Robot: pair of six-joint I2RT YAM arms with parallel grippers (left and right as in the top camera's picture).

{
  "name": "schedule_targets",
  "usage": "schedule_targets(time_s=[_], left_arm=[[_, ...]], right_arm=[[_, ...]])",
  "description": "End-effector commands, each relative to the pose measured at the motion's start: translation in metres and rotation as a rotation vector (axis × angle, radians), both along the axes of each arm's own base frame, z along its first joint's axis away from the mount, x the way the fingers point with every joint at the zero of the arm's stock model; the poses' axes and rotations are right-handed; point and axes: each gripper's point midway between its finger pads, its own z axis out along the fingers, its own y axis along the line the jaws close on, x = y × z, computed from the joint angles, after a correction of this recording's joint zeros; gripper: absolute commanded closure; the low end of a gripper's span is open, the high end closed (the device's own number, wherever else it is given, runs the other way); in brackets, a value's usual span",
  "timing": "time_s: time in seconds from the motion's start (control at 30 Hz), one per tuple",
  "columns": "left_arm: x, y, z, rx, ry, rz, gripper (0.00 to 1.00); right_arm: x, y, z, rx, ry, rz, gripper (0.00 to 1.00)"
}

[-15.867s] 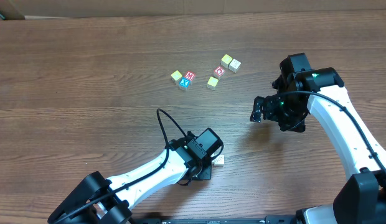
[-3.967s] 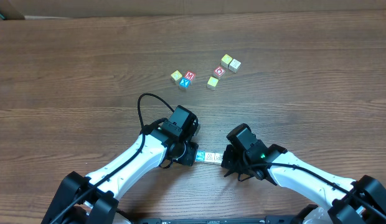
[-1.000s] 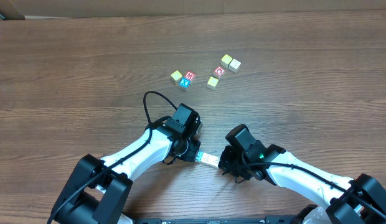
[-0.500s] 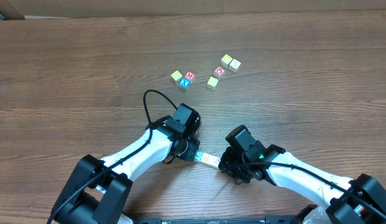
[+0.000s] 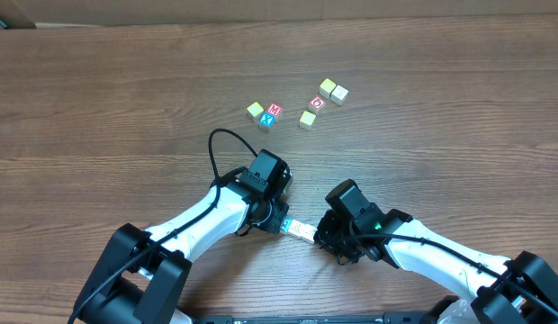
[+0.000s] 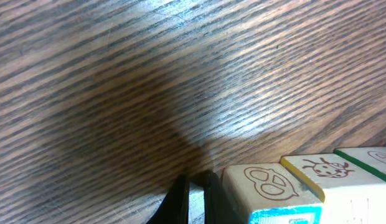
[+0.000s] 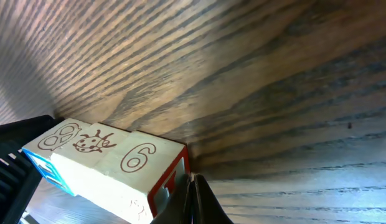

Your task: Flip 5 blocks

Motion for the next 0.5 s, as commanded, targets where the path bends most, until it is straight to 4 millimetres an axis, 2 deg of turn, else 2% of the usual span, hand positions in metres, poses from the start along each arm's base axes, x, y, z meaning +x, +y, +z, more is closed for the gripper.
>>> schedule_targets(time_s=[0.0,0.33,0.47], left_arm=[[-0.0034,0.0012,-0.0047,0.014,0.014,-0.03,0.96],[-0.002,-0.0012,-0.0042,0.009,0.005,-0.031,0.96],[-0.0003,-0.0025,-0.0038,0.003,-0.001,-0.024,0.93]], right_arm=[[-0.0015,0.0012,-0.0012,0.004,0.006,0.002,0.96],[-0.0045,0.0024,-0.0008,0.012,0.023,0.002,0.96],[-0.0071,0.0007,-0.0019,0.005,0.035,0.003,0.96]])
